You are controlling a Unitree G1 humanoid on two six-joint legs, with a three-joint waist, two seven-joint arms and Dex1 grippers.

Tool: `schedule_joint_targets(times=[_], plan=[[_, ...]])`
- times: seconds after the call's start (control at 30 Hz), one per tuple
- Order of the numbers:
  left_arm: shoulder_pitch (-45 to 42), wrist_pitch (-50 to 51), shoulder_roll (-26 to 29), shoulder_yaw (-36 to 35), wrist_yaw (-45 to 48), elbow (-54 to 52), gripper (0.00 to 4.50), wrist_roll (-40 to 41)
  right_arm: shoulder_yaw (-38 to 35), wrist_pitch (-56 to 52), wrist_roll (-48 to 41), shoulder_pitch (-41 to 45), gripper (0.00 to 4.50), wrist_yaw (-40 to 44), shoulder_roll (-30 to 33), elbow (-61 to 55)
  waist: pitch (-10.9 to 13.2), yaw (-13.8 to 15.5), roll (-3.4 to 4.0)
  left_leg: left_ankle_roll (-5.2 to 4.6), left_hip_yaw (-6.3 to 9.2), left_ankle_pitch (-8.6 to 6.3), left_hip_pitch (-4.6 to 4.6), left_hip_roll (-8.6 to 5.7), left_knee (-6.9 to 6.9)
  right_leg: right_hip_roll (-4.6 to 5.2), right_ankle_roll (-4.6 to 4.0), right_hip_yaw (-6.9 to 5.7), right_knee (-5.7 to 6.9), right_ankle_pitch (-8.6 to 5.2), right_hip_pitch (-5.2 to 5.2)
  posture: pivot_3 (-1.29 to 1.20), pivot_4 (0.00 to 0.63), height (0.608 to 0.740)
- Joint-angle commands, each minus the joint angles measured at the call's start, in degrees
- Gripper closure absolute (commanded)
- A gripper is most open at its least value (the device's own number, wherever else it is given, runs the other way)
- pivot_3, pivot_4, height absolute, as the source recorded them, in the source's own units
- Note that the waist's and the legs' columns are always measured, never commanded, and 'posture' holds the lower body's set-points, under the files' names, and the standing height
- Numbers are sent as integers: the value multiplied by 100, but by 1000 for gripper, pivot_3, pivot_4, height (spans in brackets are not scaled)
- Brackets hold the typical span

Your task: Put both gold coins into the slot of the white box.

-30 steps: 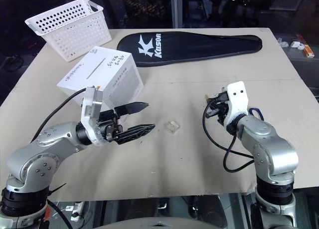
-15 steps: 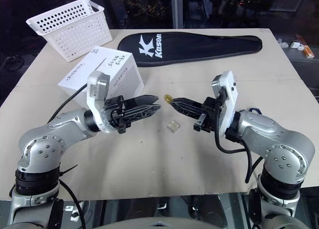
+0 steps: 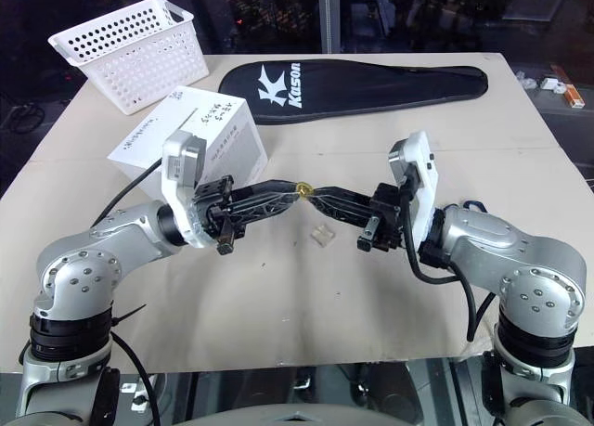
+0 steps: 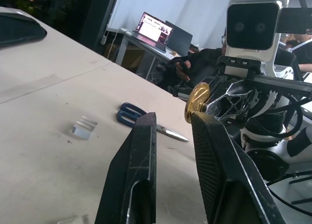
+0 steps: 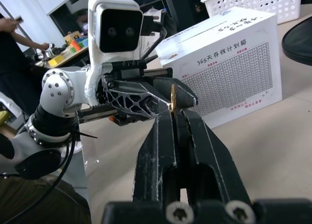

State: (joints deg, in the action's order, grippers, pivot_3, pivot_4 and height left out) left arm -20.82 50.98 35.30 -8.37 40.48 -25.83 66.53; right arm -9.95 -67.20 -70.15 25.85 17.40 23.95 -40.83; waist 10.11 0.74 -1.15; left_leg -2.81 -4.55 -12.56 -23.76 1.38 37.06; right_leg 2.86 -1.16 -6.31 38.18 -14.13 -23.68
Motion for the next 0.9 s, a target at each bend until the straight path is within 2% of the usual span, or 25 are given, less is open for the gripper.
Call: schedule_joint_targets(times=[0.03,0.33,0.43,0.47,0.5,0.83,0.9], plan=[[-44,13,57,-63,105,-111,3377,163,94,266,-229,-7,4500,-50,115,-55,0,1,0,0,0,0,0,0,0,0,0,0,0,0,0,0,150,738],[-33,51,67,-64,214,-86,3377,246,299,556,-475,-53,4500,-130,392,-21,0,3,0,-1,-1,-1,-1,0,0,0,0,0,0,0,0,0,150,738],[-38,80,53,-57,251,-70,4008,284,367,616,-561,-55,4500,-144,444,-14,0,3,-1,-1,0,-1,-1,0,0,0,0,0,0,0,0,0,150,738],[-35,83,48,-54,266,-70,4411,286,388,638,-602,-60,4500,-153,468,-15,1,4,-1,-1,0,-1,-1,0,0,0,1,0,0,0,0,0,150,738],[-37,88,39,-54,278,-64,4463,298,410,663,-630,-65,4500,-158,495,-16,1,5,-1,-1,0,-1,-1,0,1,0,1,0,0,0,0,0,150,738],[-55,78,11,-80,285,-38,4463,365,580,913,-707,-174,4500,-43,741,-29,1,6,-2,-4,-1,-2,-2,0,1,1,1,0,0,0,0,0,150,738],[-58,67,2,-103,249,-32,4500,370,572,991,-718,-195,3938,8,779,-20,1,6,-2,-4,0,-2,-1,0,1,1,1,0,0,0,0,0,150,738]])
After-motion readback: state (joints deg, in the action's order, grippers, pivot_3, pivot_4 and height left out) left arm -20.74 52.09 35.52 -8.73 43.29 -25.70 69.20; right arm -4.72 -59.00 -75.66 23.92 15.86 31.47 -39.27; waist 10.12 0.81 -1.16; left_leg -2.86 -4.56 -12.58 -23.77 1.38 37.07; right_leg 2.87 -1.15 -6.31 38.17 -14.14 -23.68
